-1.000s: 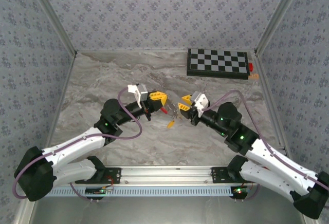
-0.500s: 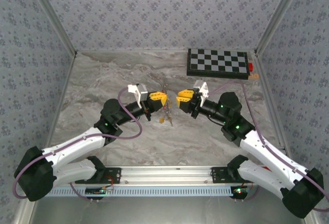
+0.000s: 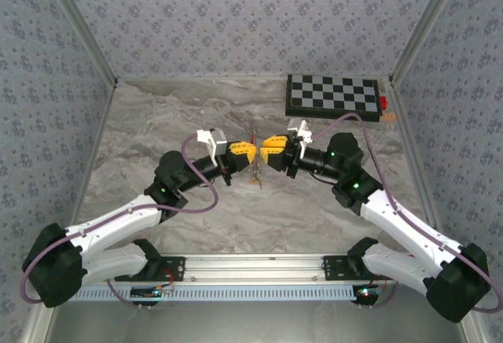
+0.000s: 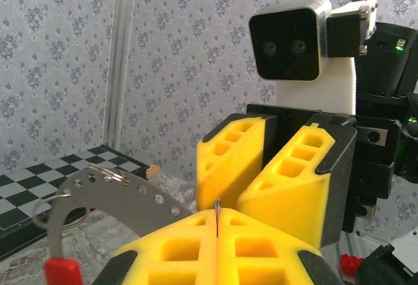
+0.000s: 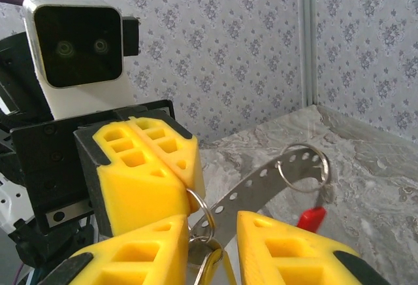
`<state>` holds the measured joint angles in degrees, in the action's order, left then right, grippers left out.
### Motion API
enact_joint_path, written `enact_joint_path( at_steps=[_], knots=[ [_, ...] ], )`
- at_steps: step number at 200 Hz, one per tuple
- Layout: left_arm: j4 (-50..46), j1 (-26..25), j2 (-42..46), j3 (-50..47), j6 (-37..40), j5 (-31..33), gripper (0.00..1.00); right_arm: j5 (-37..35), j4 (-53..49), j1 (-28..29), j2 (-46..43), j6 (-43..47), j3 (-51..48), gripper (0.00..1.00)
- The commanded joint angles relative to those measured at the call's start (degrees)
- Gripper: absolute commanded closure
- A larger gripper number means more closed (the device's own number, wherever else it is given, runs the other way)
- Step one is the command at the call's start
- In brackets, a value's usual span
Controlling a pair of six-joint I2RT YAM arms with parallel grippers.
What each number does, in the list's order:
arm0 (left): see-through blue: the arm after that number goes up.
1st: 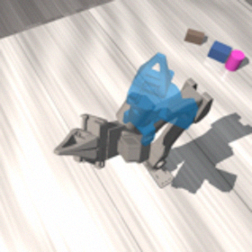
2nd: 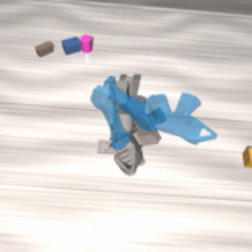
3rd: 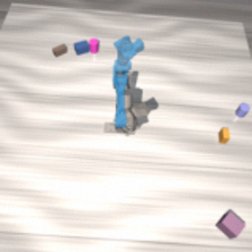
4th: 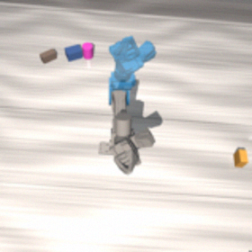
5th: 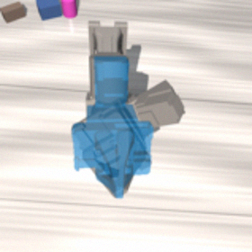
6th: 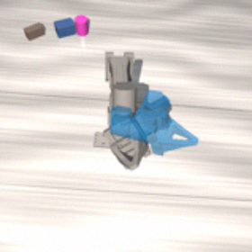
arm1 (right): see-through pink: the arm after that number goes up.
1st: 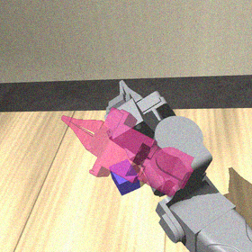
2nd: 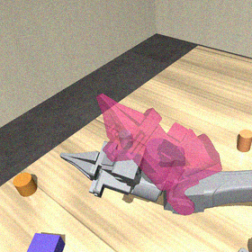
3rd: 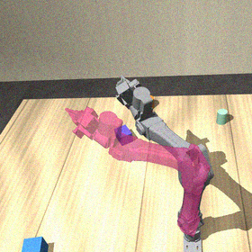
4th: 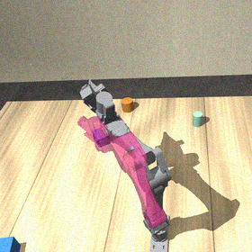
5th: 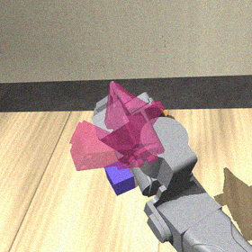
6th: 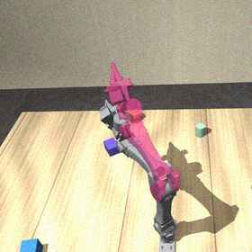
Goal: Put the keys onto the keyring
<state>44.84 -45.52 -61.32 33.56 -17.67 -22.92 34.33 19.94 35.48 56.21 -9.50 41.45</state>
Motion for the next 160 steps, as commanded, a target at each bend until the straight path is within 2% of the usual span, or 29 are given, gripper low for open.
enact_joint_path(
  at_steps=[1, 30, 60, 86, 98, 155, 160],
  knots=[
    [2.9, -0.3, 0.3, 1.5, -0.7, -1.2, 1.00, 1.1, 0.7, -0.3, 0.5, 0.0, 2.0, 0.74],
    [2.9, -0.3, 0.1, 1.6, -0.8, -1.5, 1.00, 1.7, 0.8, -0.3, 1.2, 0.0, 2.3, 0.75],
    [3.0, -0.3, -0.2, 1.6, -1.0, -2.0, 1.00, 3.5, 0.2, -0.3, 2.0, 0.2, 3.1, 0.88],
    [2.8, -0.3, -0.4, 1.9, -1.0, -2.3, 1.00, 4.6, -0.3, -0.2, 2.4, 0.4, 3.7, 0.92],
    [2.6, -0.3, -0.4, 1.9, -1.0, -2.5, 1.00, 5.3, -0.7, -0.2, 2.4, 0.7, 3.9, 1.00],
    [0.4, -0.3, -0.1, 2.1, -0.2, -2.0, 1.00, 5.9, -8.6, -0.4, 1.3, 4.7, 5.5, 1.00],
    [-0.2, -0.2, 0.1, 2.2, 0.0, -1.8, 0.96, 5.8, -9.7, -0.5, 1.2, 5.4, 5.8, 1.00]
  ],
)
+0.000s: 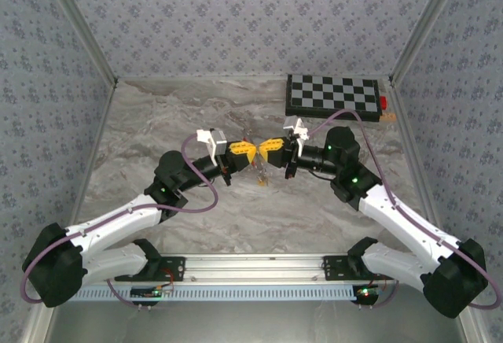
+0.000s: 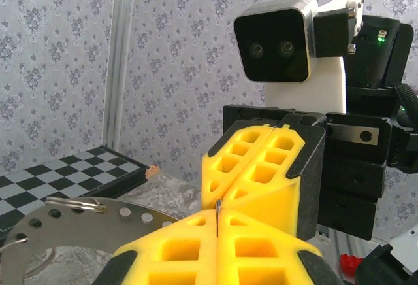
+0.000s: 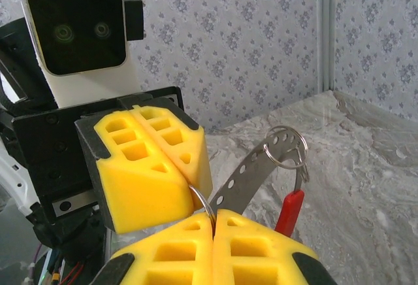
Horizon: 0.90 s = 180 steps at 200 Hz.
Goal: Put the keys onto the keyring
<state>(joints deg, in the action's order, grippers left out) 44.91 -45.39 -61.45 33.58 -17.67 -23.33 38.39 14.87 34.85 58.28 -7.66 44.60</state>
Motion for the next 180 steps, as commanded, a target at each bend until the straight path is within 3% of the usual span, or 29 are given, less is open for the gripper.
enact_joint_path(
  at_steps=[1, 45, 58, 106, 180],
  knots=[
    [-0.5, -0.4, 0.3, 2.2, 0.0, -1.3, 0.95, 1.7, -4.9, 0.1, -1.0, 3.7, 2.7, 1.00],
    [-7.1, 1.3, 2.7, 2.6, 2.5, -1.9, 0.82, 1.0, -15.7, -1.4, -1.4, 9.4, 6.3, 1.00],
    [-9.1, 2.1, 3.3, 2.9, 3.1, -3.0, 0.74, 0.6, -19.0, -1.8, -1.1, 11.4, 7.5, 1.00],
    [-16.8, 5.0, 2.9, 5.4, 6.3, -10.4, 0.74, 0.7, -31.5, -2.0, 2.0, 19.3, 13.3, 1.00],
    [-19.7, 7.2, 0.7, 7.5, 8.1, -14.3, 0.74, 1.5, -32.5, -2.1, 4.3, 20.4, 14.2, 1.00]
  ],
)
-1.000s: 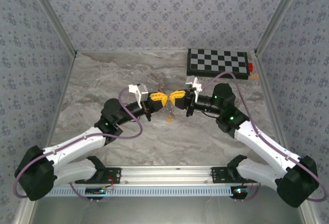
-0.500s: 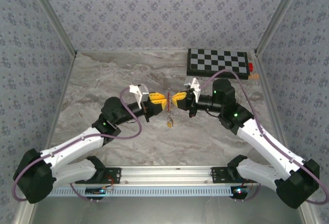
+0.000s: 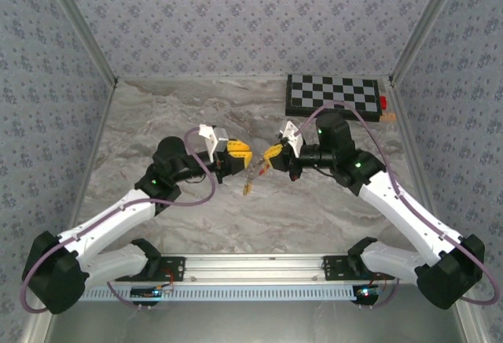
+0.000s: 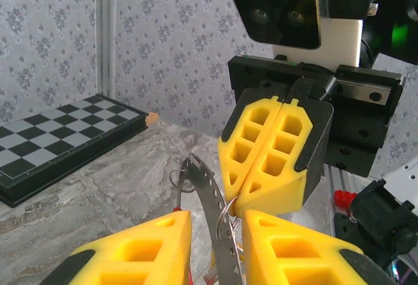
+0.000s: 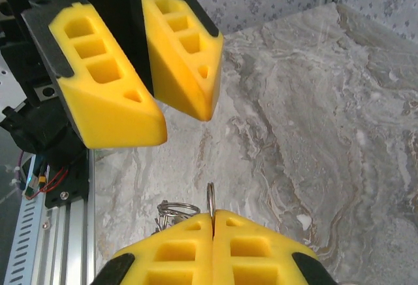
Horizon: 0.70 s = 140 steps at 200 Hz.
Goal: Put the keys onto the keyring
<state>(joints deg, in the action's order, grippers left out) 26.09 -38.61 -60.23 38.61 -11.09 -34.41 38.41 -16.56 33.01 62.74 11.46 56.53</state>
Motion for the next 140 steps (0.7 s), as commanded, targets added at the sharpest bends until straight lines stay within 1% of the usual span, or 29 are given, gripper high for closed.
enact_joint_path(
  at_steps=[1, 20, 94, 140],
  knots=[
    [-0.9, 0.4, -0.5, 2.5, 1.5, -3.3, 0.74, 1.5, -1.2, -0.3, -0.2, 1.3, 2.3, 1.00],
    [-1.6, 0.4, -1.7, 3.3, 1.9, -4.8, 0.74, 2.0, -1.0, -0.2, -0.4, 1.2, 2.2, 1.00],
    [-2.4, 0.8, -4.6, 5.2, 2.8, -6.7, 0.75, 3.0, -0.9, 0.2, -0.4, 1.1, 2.1, 1.00],
    [-2.4, 1.2, -6.3, 5.9, 2.5, -9.8, 0.75, 3.1, -0.9, 0.5, -0.3, 1.2, 2.1, 1.00]
  ],
)
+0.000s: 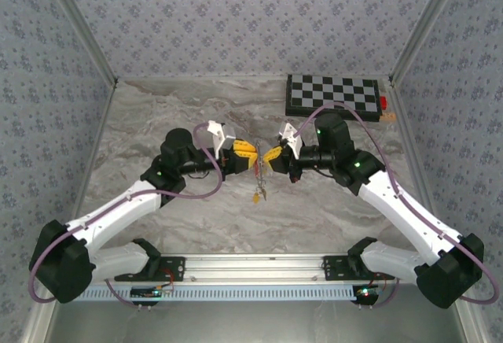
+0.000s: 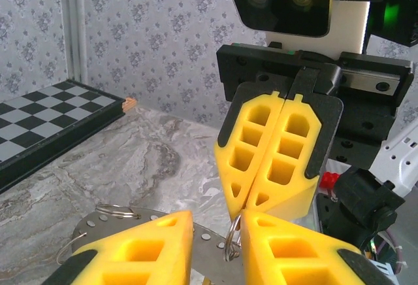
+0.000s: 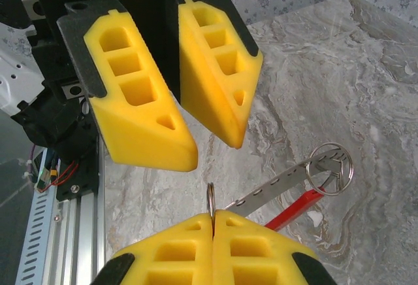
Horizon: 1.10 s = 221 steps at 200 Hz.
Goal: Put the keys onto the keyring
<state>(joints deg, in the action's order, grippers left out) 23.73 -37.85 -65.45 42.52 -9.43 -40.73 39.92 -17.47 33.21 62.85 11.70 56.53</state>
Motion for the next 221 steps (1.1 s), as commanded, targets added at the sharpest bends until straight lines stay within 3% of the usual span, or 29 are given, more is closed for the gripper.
enact_joint_path(
  at_steps=[1, 154, 197, 221],
  knots=[
    [-0.1, 0.5, -1.1, 1.9, 0.8, -3.5, 0.75, 1.6, 0.0, 0.3, -0.4, 1.0, 2.1, 1.00],
    [2.2, 0.4, -4.7, 2.8, -1.4, -8.5, 0.76, 2.1, 0.0, 1.2, 0.0, 1.0, 2.0, 1.00],
    [2.1, 0.2, -5.1, 3.0, -1.3, -9.0, 1.00, 1.8, -0.2, 1.4, -0.1, 1.1, 2.0, 1.00],
    [2.0, 0.2, -4.9, 2.8, -1.2, -8.9, 1.00, 1.2, -0.3, 1.5, -0.3, 1.2, 1.8, 1.00]
  ],
)
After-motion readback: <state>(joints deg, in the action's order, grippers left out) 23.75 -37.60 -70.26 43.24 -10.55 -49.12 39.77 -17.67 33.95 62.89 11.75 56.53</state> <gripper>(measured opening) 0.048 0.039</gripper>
